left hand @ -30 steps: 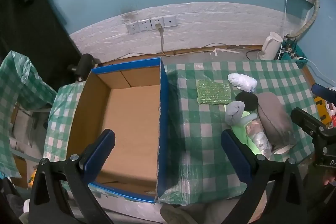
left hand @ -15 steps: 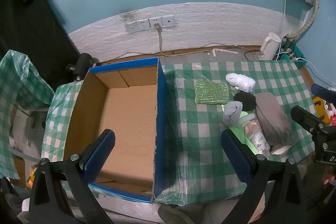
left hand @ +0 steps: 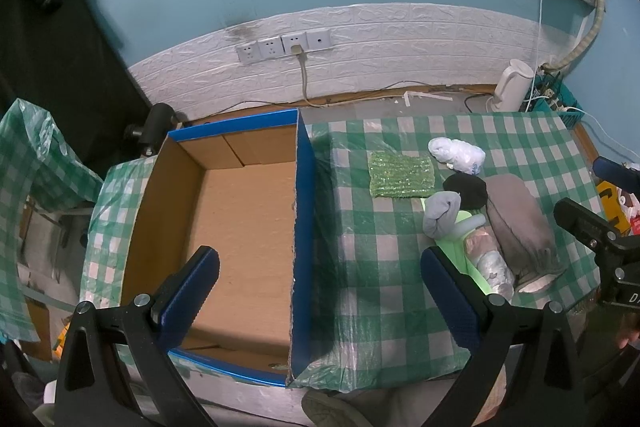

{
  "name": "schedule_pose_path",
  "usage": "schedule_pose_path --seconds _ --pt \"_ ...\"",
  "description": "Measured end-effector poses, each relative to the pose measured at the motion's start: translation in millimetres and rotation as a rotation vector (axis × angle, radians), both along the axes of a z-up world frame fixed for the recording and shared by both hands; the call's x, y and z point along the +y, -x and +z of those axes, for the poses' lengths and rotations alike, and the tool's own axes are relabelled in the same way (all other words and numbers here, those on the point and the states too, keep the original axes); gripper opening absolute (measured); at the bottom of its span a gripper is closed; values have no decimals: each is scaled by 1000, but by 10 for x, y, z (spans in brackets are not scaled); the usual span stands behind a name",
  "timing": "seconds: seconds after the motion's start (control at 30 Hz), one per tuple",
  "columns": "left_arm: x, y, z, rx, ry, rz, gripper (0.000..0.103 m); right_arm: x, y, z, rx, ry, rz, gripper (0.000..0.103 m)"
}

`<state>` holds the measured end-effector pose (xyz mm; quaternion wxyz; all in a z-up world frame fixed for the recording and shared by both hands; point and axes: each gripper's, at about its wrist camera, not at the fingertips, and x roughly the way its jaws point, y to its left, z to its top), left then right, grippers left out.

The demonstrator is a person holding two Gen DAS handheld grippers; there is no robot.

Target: Organize soft objects

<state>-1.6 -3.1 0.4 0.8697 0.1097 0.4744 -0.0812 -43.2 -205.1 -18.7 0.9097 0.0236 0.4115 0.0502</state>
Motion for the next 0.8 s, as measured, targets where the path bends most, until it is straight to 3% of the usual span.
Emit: schedule_pose_path --seconds 0.8 --pt "-18 11 -2 -2 -2 -3 101 -49 -10 15 13 1 -11 100"
